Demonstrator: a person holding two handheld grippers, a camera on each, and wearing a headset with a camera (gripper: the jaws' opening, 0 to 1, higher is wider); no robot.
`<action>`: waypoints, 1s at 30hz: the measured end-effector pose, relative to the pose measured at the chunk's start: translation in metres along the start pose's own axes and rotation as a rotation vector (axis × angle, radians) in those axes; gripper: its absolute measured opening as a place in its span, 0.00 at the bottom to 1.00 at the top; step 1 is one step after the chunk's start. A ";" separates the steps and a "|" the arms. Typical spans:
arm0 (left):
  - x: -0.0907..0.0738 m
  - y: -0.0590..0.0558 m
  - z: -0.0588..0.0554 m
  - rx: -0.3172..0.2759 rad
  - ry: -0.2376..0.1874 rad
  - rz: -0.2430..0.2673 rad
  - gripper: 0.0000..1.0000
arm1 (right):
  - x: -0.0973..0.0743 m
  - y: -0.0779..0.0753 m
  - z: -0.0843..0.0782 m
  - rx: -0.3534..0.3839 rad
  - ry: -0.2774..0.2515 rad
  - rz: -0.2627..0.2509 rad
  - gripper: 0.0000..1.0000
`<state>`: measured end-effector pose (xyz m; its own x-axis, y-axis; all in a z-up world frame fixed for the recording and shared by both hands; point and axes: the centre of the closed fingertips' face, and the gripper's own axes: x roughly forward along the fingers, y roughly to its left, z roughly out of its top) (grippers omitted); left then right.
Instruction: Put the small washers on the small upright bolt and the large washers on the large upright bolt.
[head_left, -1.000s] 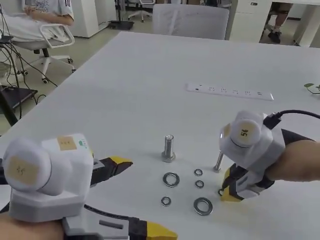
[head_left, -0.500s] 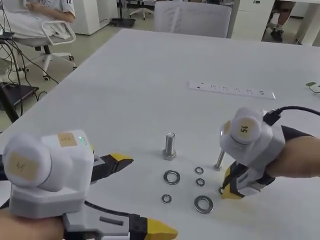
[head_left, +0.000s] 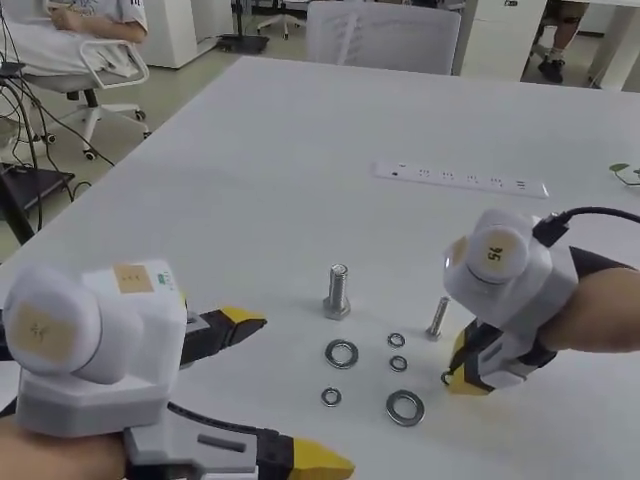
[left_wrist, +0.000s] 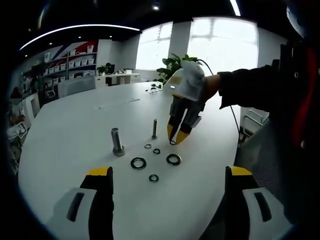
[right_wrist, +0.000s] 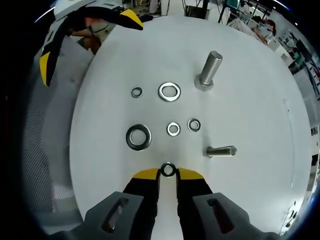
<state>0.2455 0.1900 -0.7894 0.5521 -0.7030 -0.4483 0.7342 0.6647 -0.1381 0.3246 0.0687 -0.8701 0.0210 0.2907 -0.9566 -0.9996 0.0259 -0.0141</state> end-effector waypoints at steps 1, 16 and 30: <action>0.000 0.000 0.000 -0.001 0.000 -0.001 0.93 | -0.001 0.000 0.000 0.000 0.000 0.000 0.14; 0.000 -0.001 0.000 0.001 -0.001 -0.006 0.93 | -0.032 -0.004 0.005 -0.001 -0.019 -0.033 0.14; 0.000 0.001 0.001 0.002 -0.004 -0.008 0.93 | -0.065 -0.020 0.026 -0.029 -0.056 -0.097 0.14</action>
<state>0.2461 0.1905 -0.7888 0.5475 -0.7093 -0.4440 0.7396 0.6584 -0.1398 0.3438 0.0739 -0.8006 0.1179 0.3415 -0.9325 -0.9930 0.0288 -0.1150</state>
